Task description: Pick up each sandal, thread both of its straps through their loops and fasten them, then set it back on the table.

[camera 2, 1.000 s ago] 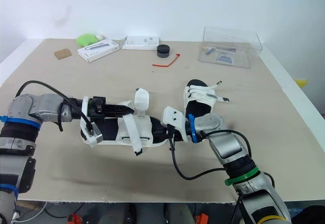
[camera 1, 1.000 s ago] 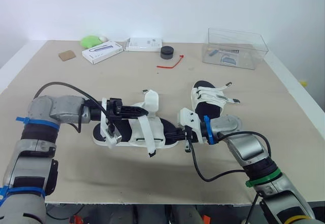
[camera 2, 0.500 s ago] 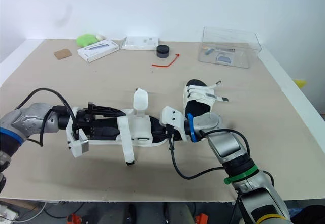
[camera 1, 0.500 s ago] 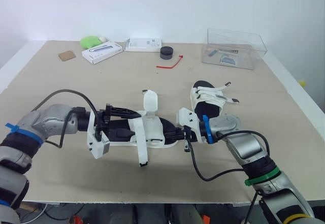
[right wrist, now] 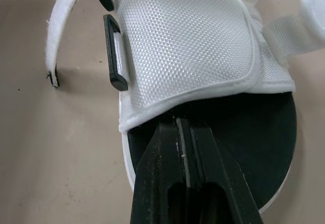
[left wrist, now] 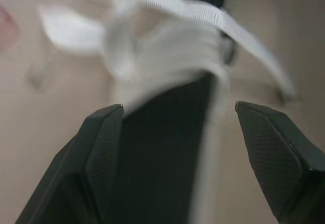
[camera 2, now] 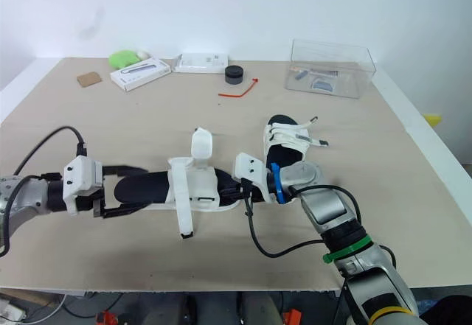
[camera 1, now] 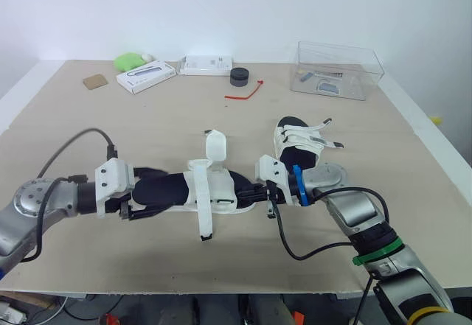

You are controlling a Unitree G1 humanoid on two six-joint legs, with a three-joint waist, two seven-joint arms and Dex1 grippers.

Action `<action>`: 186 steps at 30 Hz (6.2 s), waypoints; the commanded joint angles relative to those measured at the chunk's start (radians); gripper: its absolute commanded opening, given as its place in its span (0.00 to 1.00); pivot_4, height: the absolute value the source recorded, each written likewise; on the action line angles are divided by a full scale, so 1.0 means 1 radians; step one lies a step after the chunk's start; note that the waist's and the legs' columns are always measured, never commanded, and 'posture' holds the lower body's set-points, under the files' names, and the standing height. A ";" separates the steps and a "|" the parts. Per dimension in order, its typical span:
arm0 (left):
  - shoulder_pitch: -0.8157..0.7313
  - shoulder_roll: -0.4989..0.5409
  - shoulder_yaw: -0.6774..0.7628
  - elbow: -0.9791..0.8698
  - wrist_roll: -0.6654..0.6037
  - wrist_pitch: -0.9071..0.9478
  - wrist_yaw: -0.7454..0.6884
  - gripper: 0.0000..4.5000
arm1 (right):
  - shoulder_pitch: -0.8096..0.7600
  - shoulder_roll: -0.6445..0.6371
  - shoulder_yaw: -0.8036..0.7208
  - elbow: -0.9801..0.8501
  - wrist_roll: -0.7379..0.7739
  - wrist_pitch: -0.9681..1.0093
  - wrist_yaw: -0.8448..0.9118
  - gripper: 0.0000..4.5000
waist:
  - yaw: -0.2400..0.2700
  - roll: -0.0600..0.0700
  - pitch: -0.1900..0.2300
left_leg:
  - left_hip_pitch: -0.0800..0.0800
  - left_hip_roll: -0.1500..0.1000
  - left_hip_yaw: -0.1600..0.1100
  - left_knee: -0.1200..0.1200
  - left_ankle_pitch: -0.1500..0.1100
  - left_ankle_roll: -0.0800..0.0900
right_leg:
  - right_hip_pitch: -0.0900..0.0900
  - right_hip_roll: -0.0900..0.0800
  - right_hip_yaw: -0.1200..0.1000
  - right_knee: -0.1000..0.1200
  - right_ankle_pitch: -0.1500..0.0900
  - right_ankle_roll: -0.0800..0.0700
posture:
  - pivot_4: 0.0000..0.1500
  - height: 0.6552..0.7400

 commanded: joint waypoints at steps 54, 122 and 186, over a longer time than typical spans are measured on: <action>-0.566 -0.524 0.201 0.345 -0.081 1.114 -0.236 0.01 | -0.030 0.004 -0.021 -0.001 -0.031 -0.029 0.001 0.00 | 0.002 0.000 0.002 | 0.006 0.003 0.005 -0.003 0.000 -0.001 | 0.001 0.012 0.016 0.001 0.000 -0.004 | 1.00 1.00; -0.503 -0.590 0.090 0.186 0.280 0.880 -0.430 0.01 | -0.021 -0.005 -0.011 -0.017 -0.039 -0.032 0.000 0.00 | 0.000 -0.001 0.002 | 0.005 0.003 0.007 -0.003 -0.002 0.001 | 0.000 0.012 0.017 0.001 -0.001 -0.003 | 1.00 1.00; -0.005 -0.552 0.328 -0.230 0.086 0.848 -0.139 0.02 | -0.048 0.015 -0.003 0.030 -0.057 -0.063 0.026 0.00 | 0.002 -0.001 0.003 | 0.008 0.005 0.008 -0.005 -0.004 0.000 | 0.000 0.011 0.017 0.001 -0.002 -0.005 | 1.00 1.00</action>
